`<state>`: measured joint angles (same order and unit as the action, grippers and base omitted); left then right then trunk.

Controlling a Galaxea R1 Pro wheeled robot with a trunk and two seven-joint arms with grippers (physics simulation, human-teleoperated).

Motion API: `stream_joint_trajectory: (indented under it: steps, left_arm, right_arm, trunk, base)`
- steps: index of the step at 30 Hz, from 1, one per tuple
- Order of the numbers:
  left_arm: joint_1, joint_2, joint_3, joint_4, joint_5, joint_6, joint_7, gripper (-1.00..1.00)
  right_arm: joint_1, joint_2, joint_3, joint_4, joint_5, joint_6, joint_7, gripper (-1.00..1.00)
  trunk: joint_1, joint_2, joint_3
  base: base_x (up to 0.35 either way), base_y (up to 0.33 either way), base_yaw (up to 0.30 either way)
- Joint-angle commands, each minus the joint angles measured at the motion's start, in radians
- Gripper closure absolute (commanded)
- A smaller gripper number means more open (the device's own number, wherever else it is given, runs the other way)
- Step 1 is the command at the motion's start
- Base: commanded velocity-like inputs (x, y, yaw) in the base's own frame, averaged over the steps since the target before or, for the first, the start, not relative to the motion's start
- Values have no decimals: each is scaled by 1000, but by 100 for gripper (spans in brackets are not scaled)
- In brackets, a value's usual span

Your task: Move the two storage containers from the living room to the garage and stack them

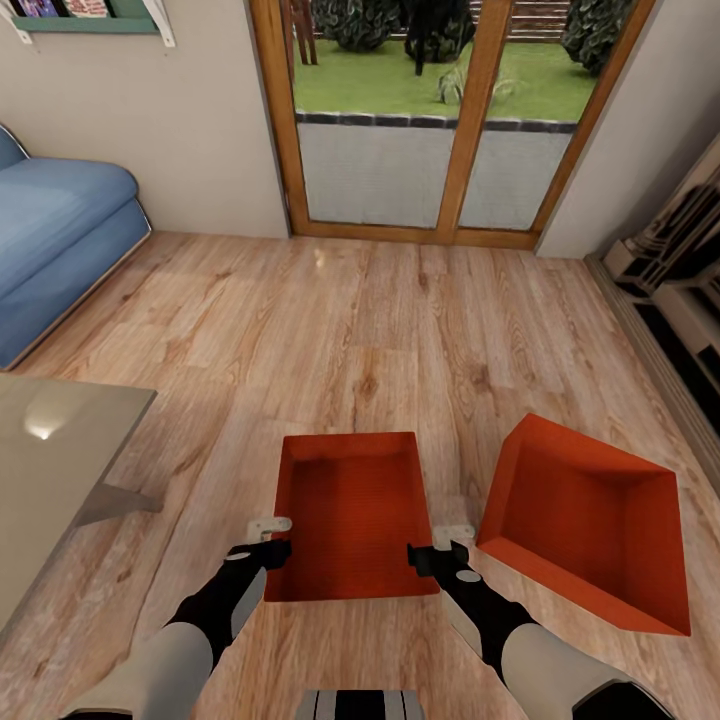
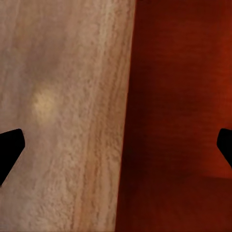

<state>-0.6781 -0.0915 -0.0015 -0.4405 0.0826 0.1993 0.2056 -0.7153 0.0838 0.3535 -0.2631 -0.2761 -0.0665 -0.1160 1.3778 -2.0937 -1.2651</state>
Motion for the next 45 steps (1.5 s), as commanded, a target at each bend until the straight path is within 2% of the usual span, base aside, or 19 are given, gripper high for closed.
stream_joint_trajectory:
  steps: [1,5,15,40,45]
  left_arm:
    - [0,0,0,-1,0,5,4,-100]
    - [0,-1,0,1,-13,5,3,-100]
    - [0,-1,0,3,-15,5,3,-100]
    - [0,-2,10,-11,-13,5,4,-100]
    - [0,-2,11,-13,-10,4,4,-100]
  right_arm:
    - [-1,0,9,1,-11,-3,-5,-100]
    - [-1,-1,6,2,-13,-3,-5,-100]
    - [-1,-1,6,2,-12,-4,-5,-100]
    - [-1,-1,5,1,-7,-4,-8,-100]
    - [-1,-1,5,0,-3,-4,-8,-100]
  trunk:
    - [0,0,-1]
    - [0,0,-1]
    - [0,0,-1]
    - [96,-175,-79]
    - [103,-189,-85]
  base:
    - [0,0,0]
    - [0,0,0]
    - [0,0,0]
    - [0,0,0]
    - [0,0,0]
